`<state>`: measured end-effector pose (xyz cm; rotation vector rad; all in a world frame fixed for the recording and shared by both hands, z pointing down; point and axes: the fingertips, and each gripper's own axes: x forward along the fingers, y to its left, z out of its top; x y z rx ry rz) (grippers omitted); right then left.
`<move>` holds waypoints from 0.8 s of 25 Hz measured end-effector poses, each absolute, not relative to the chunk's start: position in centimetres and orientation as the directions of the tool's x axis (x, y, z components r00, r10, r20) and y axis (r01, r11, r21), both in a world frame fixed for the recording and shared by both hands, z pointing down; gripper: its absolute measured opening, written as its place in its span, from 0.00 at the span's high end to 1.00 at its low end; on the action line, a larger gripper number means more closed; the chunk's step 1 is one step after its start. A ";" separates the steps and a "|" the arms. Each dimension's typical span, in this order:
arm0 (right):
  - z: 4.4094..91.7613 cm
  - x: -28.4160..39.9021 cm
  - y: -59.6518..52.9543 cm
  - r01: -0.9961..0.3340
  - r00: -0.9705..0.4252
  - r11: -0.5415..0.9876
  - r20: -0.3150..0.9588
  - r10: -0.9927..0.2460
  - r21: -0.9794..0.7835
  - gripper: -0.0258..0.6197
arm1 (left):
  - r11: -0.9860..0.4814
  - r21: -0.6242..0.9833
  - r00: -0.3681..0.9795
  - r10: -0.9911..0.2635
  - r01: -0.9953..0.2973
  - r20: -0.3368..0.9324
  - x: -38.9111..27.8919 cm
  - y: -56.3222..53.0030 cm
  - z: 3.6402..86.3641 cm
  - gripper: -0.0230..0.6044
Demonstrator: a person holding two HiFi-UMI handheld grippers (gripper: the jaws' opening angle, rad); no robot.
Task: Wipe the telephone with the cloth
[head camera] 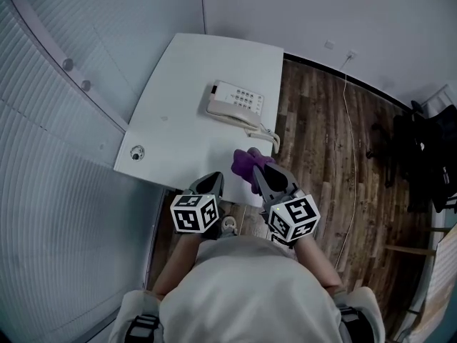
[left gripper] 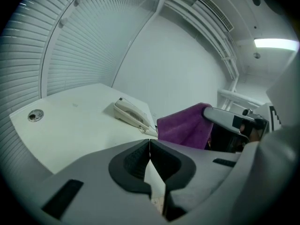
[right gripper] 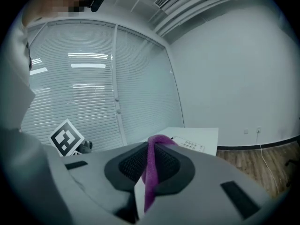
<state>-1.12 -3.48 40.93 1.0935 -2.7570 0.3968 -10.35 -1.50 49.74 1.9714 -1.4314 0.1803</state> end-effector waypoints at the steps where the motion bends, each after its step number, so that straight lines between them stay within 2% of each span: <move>1: 40.8 -1.6 -4.0 -0.689 -0.724 0.701 0.232 -0.650 -0.184 0.89 | -0.159 0.442 0.383 -0.787 -0.883 0.483 -10.8 -1.9 49.8 0.93; 11: 39.3 -5.3 -9.2 -0.674 -0.734 0.731 0.204 -0.648 -0.105 0.89 | -0.155 0.440 0.385 -0.774 -0.885 0.503 -13.6 -4.8 50.8 0.93; 20: 38.4 -8.3 -14.6 -0.604 -0.790 0.795 0.169 -0.590 -0.049 0.89 | -0.120 0.415 0.340 -0.789 -0.902 0.511 -14.3 -7.4 51.2 0.93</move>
